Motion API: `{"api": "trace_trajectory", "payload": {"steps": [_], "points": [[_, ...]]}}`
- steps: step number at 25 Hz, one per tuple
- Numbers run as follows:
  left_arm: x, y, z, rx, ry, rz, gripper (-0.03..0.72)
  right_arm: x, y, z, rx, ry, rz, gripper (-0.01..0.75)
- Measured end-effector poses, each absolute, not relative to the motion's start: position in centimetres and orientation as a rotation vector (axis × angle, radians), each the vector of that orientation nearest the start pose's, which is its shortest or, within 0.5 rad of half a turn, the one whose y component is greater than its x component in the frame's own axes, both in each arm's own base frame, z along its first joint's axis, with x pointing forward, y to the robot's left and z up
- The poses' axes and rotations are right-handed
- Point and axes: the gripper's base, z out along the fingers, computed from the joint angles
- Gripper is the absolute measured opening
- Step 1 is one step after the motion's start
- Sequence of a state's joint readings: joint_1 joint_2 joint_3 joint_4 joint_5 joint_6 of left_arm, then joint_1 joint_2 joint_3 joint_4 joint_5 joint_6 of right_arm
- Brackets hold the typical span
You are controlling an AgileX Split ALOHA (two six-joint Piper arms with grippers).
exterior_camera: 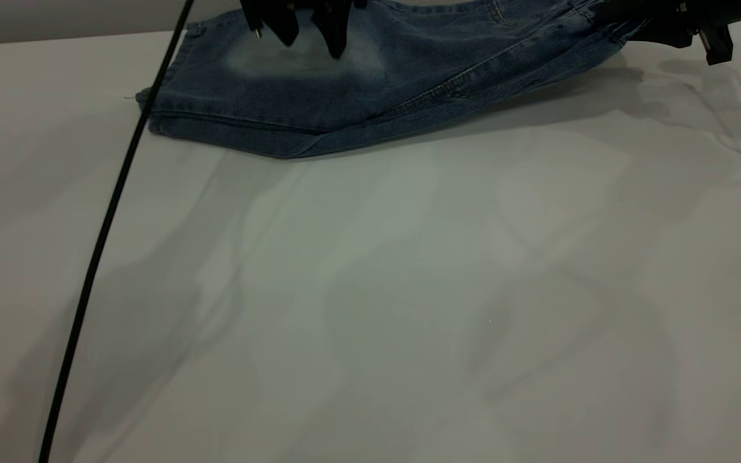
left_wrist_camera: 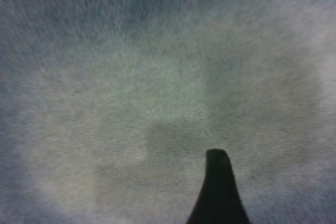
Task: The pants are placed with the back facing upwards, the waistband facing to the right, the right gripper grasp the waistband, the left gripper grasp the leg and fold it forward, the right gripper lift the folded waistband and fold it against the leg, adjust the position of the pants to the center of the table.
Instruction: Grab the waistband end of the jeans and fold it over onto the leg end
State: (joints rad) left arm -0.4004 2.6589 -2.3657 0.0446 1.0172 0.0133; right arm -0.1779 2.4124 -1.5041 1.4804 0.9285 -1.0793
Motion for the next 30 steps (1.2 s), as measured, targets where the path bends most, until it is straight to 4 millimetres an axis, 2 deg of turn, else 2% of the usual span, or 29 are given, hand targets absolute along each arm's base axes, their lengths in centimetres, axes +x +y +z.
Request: {"api": "trace_trajectory", "payload": {"steps": [5, 11, 15, 22, 27, 30], "points": [[50.6, -21.1, 8.3, 0.607, 2.766, -0.027, 0.488, 46.0, -0.8, 7.0, 0.218, 2.35, 1.236, 0.09], [50.5, -21.1, 8.2, 0.606, 2.768, -0.032, 0.488, 45.9, -0.5, 7.4, 0.198, 2.315, 1.303, 0.09], [50.5, -21.2, 8.2, 0.608, 2.769, -0.031, 0.488, 46.0, 0.3, 8.7, 0.151, 2.271, 1.349, 0.09], [50.4, -21.1, 8.2, 0.611, 2.783, -0.028, 0.488, 45.8, 3.7, 13.2, -0.019, 2.222, 1.373, 0.09], [50.3, -21.1, 8.1, 0.611, 2.789, -0.027, 0.488, 45.6, 6.3, 14.5, -0.061, 2.194, 1.417, 0.09], [50.3, -21.1, 8.1, 0.61, 2.79, -0.031, 0.488, 45.4, 8.1, 15.1, -0.07, 2.148, 1.505, 0.09]]}}
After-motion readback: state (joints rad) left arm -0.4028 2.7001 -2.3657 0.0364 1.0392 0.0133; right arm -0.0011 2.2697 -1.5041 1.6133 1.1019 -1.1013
